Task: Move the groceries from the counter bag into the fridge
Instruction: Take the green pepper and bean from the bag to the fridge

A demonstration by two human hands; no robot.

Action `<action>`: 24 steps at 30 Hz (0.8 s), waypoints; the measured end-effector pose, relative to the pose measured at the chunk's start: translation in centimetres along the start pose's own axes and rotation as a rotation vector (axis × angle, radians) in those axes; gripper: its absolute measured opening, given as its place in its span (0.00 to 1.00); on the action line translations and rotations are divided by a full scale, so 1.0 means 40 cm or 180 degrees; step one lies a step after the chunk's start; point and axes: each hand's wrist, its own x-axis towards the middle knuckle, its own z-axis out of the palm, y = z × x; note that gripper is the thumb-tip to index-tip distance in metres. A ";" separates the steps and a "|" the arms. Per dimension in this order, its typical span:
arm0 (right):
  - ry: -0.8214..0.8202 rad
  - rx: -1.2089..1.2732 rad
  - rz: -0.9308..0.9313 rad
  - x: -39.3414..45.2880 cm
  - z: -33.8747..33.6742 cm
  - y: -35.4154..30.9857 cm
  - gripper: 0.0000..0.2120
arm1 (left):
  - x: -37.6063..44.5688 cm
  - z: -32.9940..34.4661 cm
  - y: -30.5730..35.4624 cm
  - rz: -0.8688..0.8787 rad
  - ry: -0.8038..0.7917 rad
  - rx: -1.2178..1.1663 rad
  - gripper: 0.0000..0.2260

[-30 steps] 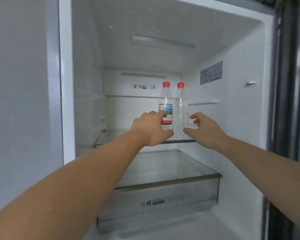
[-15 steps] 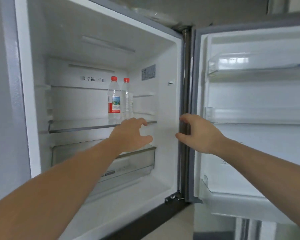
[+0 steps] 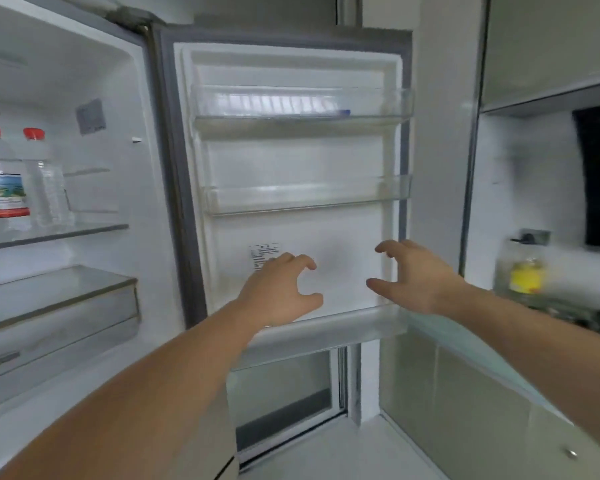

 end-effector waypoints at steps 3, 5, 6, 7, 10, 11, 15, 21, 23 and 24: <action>0.0158 -0.0161 0.0364 -0.037 -0.061 0.107 0.31 | 0.079 0.079 0.116 0.0352 -0.0079 -0.0210 0.23; 0.0221 -0.0325 0.0629 -0.068 -0.093 0.169 0.30 | 0.123 0.128 0.186 0.0655 -0.0171 -0.0340 0.23; 0.0237 -0.0404 0.0785 -0.088 -0.106 0.196 0.29 | 0.143 0.153 0.218 0.0805 -0.0209 -0.0422 0.23; 0.0250 -0.0457 0.0949 -0.108 -0.116 0.224 0.28 | 0.163 0.178 0.247 0.0947 -0.0250 -0.0507 0.23; 0.0343 -0.0621 0.1460 -0.185 -0.135 0.288 0.25 | 0.217 0.253 0.333 0.1428 -0.0326 -0.0667 0.23; 0.0384 -0.0717 0.1629 -0.216 -0.137 0.302 0.25 | 0.232 0.277 0.363 0.1608 -0.0329 -0.0724 0.23; 0.0530 -0.1032 0.2355 -0.349 -0.141 0.330 0.26 | 0.244 0.366 0.486 0.2230 -0.0603 -0.0996 0.23; 0.0756 -0.1459 0.3345 -0.597 -0.187 0.298 0.28 | 0.144 0.469 0.656 0.2966 -0.1055 -0.1381 0.22; 0.0855 -0.1581 0.3665 -0.697 -0.216 0.278 0.30 | 0.084 0.480 0.731 0.3245 -0.1107 -0.1393 0.21; 0.0915 -0.1634 0.3825 -0.749 -0.232 0.267 0.31 | 0.049 0.479 0.771 0.3374 -0.1150 -0.1418 0.21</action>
